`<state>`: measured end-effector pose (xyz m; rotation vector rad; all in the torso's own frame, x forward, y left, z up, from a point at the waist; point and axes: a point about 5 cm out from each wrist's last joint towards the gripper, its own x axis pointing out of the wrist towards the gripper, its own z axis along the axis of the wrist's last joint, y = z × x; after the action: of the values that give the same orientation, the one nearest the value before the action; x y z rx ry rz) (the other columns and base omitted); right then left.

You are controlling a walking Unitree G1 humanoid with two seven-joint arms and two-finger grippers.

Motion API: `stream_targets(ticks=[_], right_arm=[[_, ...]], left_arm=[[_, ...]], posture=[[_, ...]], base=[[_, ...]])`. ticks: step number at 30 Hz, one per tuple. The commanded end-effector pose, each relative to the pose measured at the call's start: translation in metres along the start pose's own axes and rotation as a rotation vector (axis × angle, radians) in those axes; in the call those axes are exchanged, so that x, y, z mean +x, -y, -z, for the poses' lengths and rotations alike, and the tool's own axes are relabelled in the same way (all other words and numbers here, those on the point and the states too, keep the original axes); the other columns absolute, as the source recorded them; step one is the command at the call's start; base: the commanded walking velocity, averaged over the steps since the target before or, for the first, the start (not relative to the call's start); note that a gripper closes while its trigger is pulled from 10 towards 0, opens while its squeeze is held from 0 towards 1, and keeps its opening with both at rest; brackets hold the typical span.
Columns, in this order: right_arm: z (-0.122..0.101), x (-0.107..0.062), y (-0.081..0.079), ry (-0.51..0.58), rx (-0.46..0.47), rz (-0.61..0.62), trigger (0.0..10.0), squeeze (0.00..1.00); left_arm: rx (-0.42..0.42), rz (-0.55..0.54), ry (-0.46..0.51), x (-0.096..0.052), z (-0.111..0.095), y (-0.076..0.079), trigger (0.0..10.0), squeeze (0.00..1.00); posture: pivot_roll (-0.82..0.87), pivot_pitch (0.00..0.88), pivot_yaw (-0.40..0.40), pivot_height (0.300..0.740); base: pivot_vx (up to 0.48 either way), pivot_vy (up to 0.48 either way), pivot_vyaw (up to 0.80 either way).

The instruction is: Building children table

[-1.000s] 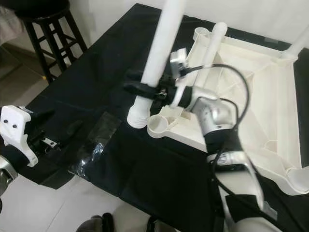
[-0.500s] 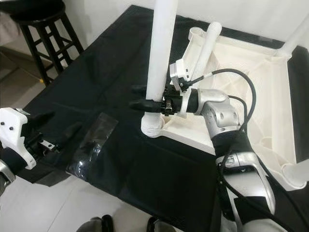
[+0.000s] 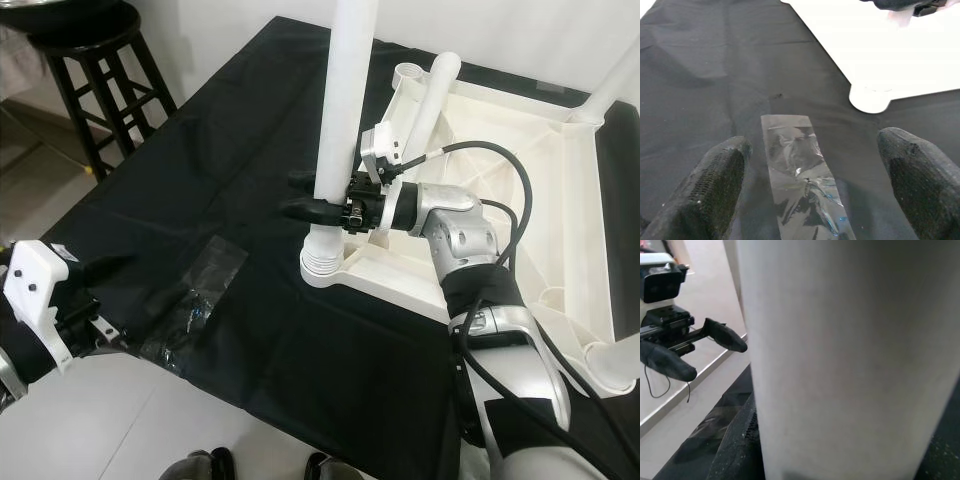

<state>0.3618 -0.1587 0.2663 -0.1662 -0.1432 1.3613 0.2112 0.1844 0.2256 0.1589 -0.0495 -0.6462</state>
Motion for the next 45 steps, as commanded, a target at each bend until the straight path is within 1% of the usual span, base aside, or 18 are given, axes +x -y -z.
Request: stream_targets(ticks=[1,5,8,10,11,14,16,18,19,23,24,25,27,29,34,36,40,45], right_arm=[[0.031,0.004,-0.009,-0.092,0.082,-0.053,10.0,0.0],[0.032,0.007,-0.013,-0.098,0.073,-0.089,10.0,0.0],[0.034,0.012,-0.02,-0.11,0.051,-0.181,10.0,0.0],[0.034,0.012,-0.02,-0.11,0.051,-0.181,10.0,0.0],[0.034,0.014,-0.024,-0.115,0.051,-0.234,10.0,0.0],[0.034,0.014,-0.024,-0.115,0.051,-0.234,10.0,0.0],[0.033,0.018,-0.032,-0.122,0.108,-0.34,10.0,0.0],[0.033,0.018,-0.032,-0.122,0.108,-0.34,10.0,0.0],[0.032,0.022,-0.037,-0.114,0.149,-0.386,10.0,0.0],[0.032,0.025,-0.041,-0.108,0.177,-0.415,10.0,0.0],[0.03,0.029,-0.051,-0.079,0.215,-0.474,10.0,0.0],[0.03,0.029,-0.051,-0.079,0.215,-0.474,10.0,0.0],[0.03,0.035,-0.069,-0.067,0.252,-0.575,10.0,0.0],[0.031,0.036,-0.074,-0.068,0.259,-0.597,10.0,0.0],[0.041,0.036,-0.073,-0.132,0.216,-0.583,10.0,0.0],[0.047,0.037,-0.067,-0.203,0.119,-0.558,10.0,0.0],[0.045,0.042,-0.057,-0.207,0.061,-0.516,10.0,0.0],[0.033,0.04,-0.048,-0.172,0.065,-0.485,10.0,0.0]], left_arm=[[-0.009,0.031,-0.032,-0.004,0.002,0.005,10.0,0.0],[-0.01,0.032,-0.032,-0.005,0.002,0.005,10.0,0.0],[-0.014,0.033,-0.035,-0.008,0.001,0.005,10.0,0.0],[-0.014,0.033,-0.035,-0.008,0.001,0.005,10.0,0.0],[-0.015,0.035,-0.037,-0.01,0.001,0.005,10.0,0.0],[-0.015,0.035,-0.037,-0.01,0.001,0.005,10.0,0.0],[-0.018,0.037,-0.045,-0.014,0.0,0.004,10.0,0.0],[-0.018,0.037,-0.045,-0.014,0.0,0.004,10.0,0.0],[-0.019,0.037,-0.048,-0.016,-0.001,0.004,10.0,0.0],[-0.019,0.038,-0.05,-0.017,-0.001,0.004,10.0,0.0],[-0.019,0.038,-0.052,-0.017,-0.002,0.004,10.0,0.0],[-0.019,0.038,-0.052,-0.017,-0.002,0.004,10.0,0.0],[-0.021,0.038,-0.054,-0.017,-0.002,0.004,10.0,0.0],[-0.021,0.038,-0.055,-0.017,-0.002,0.004,10.0,0.0],[-0.024,0.04,-0.056,-0.017,-0.002,0.004,10.0,0.0],[-0.023,0.038,-0.057,-0.017,-0.002,0.003,10.0,0.0],[-0.021,0.036,-0.058,-0.017,-0.002,0.002,10.0,0.0],[-0.02,0.034,-0.058,-0.016,-0.002,0.001,10.0,0.0]], posture=[[0.11,0.287,-0.014,0.74],[0.12,0.292,-0.012,0.74],[0.12,0.304,-0.014,0.74],[0.12,0.304,-0.014,0.74],[0.12,0.309,-0.013,0.74],[0.12,0.309,-0.013,0.74],[0.14,0.329,-0.009,0.74],[0.14,0.329,-0.009,0.74],[0.14,0.333,-0.01,0.74],[0.14,0.334,-0.011,0.74],[0.14,0.342,-0.009,0.74],[0.14,0.342,-0.009,0.74],[0.14,0.344,-0.006,0.74],[0.14,0.343,-0.006,0.74],[0.14,0.34,-0.008,0.74],[0.14,0.338,-0.006,0.74],[0.14,0.336,-0.006,0.74],[0.14,0.334,-0.007,0.74]], base=[[0.0,0.0,0.0],[0.0,0.0,0.0],[0.0,0.0,0.0],[0.0,0.0,0.0],[0.0,0.0,0.0],[0.0,0.0,0.0],[0.0,0.0,0.0],[0.0,0.0,0.0],[0.0,0.0,0.0],[0.0,0.0,0.0],[0.0,0.0,0.0],[0.0,0.0,0.0],[0.0,0.0,0.0],[0.0,0.0,0.0],[0.0,0.0,0.0],[0.0,0.0,0.0],[0.0,0.0,0.0],[0.0,0.0,0.0]])
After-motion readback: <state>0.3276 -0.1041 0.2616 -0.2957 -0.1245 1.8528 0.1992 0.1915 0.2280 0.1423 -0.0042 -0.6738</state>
